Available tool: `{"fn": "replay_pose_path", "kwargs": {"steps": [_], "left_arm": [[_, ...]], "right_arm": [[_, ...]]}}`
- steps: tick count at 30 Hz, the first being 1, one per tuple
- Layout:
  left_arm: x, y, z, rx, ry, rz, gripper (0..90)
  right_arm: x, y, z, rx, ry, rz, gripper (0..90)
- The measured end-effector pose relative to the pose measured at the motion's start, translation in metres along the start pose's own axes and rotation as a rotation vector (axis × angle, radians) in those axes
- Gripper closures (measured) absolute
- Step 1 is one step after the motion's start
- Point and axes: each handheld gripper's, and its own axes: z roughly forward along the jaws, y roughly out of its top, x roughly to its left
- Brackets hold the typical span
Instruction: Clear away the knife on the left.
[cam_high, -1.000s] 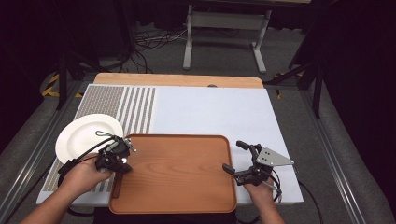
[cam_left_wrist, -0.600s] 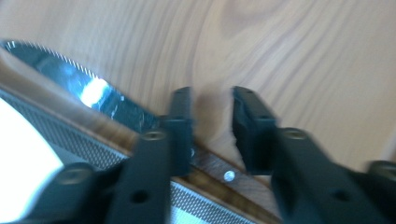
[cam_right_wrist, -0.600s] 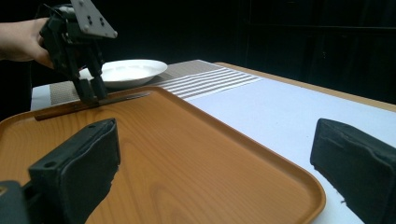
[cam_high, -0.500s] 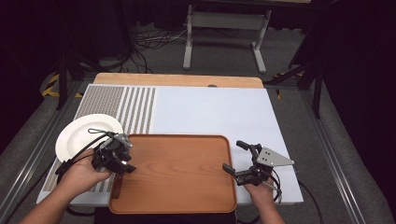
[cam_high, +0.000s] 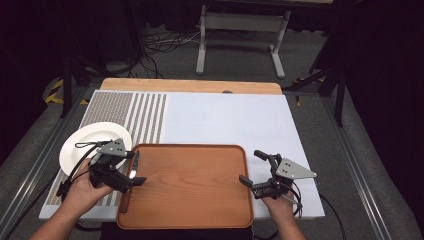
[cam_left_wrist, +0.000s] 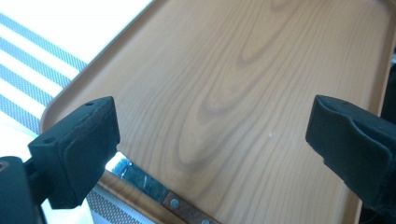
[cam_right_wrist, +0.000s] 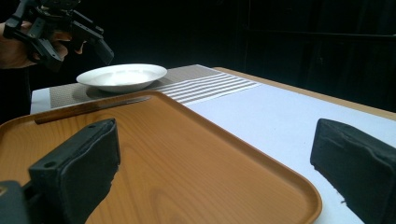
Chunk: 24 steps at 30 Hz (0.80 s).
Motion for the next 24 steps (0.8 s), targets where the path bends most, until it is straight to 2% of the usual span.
{"fn": "replay_pose_path", "kwargs": {"steps": [3,8,10,13,16,19,20,24], "left_arm": [[-0.001,-0.008,-0.006,-0.086,0.004,0.002,1.8],[0.000,-0.027,-0.014,-0.262,0.016,-0.013,0.5],[0.000,-0.038,-0.014,-0.361,0.034,-0.027,0.4],[0.003,-0.053,-0.013,-0.483,0.029,-0.055,0.4],[0.004,-0.067,-0.012,-0.548,0.035,-0.073,0.4],[0.003,-0.079,-0.010,-0.585,0.059,-0.065,0.5],[0.002,-0.082,-0.009,-0.597,0.055,-0.071,0.5],[0.001,-0.089,-0.007,-0.602,0.067,-0.076,0.5]], "right_arm": [[0.000,0.000,-0.001,-0.002,-0.003,-0.001,2.1],[0.000,0.000,-0.002,-0.002,-0.006,0.001,2.1],[0.000,0.000,-0.002,-0.001,-0.006,0.000,2.1],[0.000,0.000,-0.002,-0.001,-0.007,-0.001,2.1],[-0.001,0.000,-0.003,-0.002,-0.008,-0.002,2.1],[-0.001,0.000,-0.004,-0.003,-0.013,-0.001,2.1],[-0.001,0.000,-0.004,-0.003,-0.014,-0.003,2.1],[-0.001,0.000,-0.005,-0.005,-0.015,-0.006,2.1]]}}
